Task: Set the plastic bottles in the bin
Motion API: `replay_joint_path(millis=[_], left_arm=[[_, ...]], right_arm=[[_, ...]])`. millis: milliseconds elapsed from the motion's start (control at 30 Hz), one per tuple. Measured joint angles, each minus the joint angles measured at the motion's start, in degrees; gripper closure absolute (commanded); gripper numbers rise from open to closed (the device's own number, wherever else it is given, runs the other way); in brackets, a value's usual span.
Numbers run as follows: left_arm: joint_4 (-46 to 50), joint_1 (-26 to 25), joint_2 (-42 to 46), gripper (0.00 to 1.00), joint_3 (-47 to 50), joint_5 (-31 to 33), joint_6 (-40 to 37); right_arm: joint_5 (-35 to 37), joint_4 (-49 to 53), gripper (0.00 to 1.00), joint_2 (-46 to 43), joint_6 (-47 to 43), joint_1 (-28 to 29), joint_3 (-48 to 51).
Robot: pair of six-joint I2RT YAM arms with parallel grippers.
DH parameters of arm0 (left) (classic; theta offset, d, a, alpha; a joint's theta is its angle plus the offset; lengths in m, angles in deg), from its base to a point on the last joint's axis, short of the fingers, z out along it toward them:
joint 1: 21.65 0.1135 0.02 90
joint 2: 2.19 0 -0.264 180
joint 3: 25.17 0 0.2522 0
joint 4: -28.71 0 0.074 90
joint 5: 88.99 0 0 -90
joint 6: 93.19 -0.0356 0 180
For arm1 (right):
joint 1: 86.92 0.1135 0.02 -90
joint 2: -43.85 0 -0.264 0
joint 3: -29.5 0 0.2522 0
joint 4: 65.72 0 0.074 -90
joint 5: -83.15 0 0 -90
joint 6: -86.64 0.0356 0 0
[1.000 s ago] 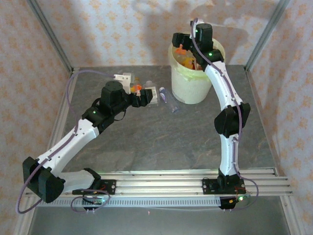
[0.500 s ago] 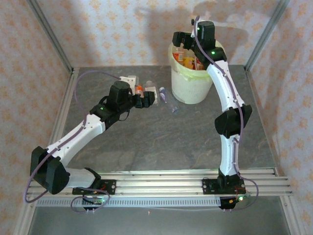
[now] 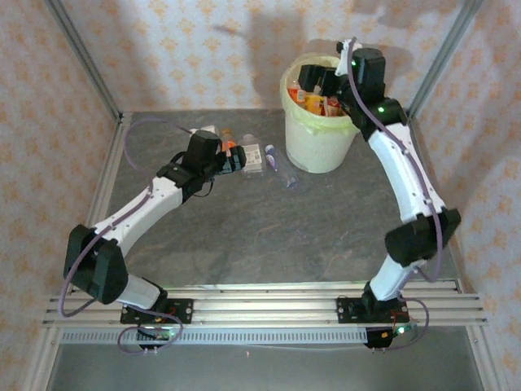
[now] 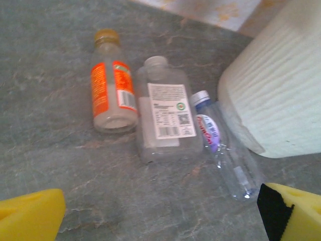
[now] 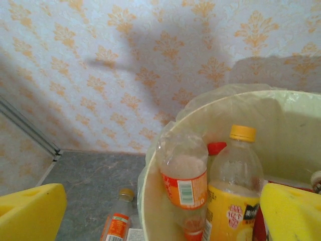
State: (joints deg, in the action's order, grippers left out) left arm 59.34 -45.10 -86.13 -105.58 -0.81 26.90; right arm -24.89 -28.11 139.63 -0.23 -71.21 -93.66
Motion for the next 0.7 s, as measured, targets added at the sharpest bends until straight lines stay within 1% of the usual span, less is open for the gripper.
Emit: replay_joint_path(millis=[167, 400, 567, 700], left_arm=[[3.45, 1.88, -5.99, 0.00, -4.22, 0.39, 3.13], [8.20, 4.04, -14.95, 0.00, -11.80, 0.33, 4.11], [9.77, 6.43, -22.47, 0.00, -18.75, -2.32, 4.11], [10.88, 7.06, -29.64, 0.01, -24.74, -4.17, 2.84]], right_arm=[[-1.68, -2.64, 0.01, -8.74, 0.02, 0.00, 10.51], [-4.68, -3.34, 0.01, -18.73, 0.24, 0.00, 22.14], [-4.63, -3.17, 0.01, -24.85, 0.24, 0.00, 27.85], [-4.24, -2.78, 0.01, -27.45, 0.22, 0.00, 29.75]])
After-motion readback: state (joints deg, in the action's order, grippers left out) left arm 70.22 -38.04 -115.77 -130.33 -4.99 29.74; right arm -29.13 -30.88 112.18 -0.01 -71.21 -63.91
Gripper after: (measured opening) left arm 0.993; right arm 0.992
